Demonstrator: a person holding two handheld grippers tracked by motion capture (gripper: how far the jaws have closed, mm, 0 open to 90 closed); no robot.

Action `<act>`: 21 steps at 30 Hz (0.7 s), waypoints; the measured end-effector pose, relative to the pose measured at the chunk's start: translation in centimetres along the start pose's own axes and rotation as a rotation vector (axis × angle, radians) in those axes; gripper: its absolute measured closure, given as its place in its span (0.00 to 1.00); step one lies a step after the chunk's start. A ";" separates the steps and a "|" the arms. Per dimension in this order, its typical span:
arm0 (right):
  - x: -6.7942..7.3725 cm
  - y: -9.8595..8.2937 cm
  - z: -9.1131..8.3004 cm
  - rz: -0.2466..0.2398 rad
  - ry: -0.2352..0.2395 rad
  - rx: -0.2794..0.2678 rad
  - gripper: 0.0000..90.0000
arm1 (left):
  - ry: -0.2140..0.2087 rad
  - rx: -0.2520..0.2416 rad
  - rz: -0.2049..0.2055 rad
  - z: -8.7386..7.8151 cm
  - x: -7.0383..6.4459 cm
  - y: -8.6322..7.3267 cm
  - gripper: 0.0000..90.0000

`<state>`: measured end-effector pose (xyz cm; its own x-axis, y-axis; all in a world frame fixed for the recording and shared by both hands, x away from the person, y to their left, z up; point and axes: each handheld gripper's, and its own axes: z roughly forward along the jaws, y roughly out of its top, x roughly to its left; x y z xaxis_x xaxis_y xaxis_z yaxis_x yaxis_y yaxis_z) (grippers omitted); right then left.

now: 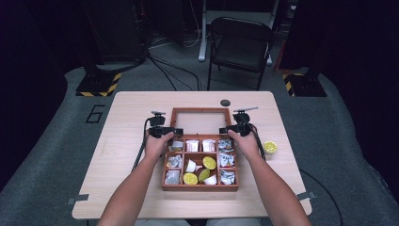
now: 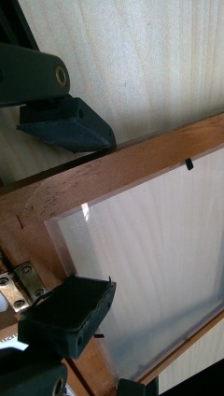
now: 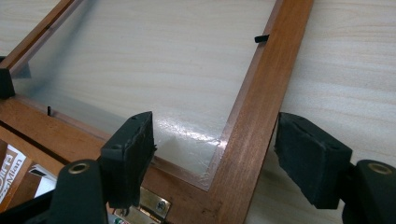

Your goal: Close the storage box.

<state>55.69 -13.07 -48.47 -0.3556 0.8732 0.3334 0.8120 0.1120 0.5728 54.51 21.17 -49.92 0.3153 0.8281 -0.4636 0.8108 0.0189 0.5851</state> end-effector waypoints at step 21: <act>-0.3 0.0 0.6 0.102 0.063 0.025 0.27 | -0.014 0.003 -0.003 0.1 0.1 0.0 0.29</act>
<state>56.08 -13.03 -49.03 -0.2982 0.8489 0.4363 0.8567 0.0364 0.5146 54.63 21.20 -50.04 0.3193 0.8201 -0.4748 0.8135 0.0198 0.5813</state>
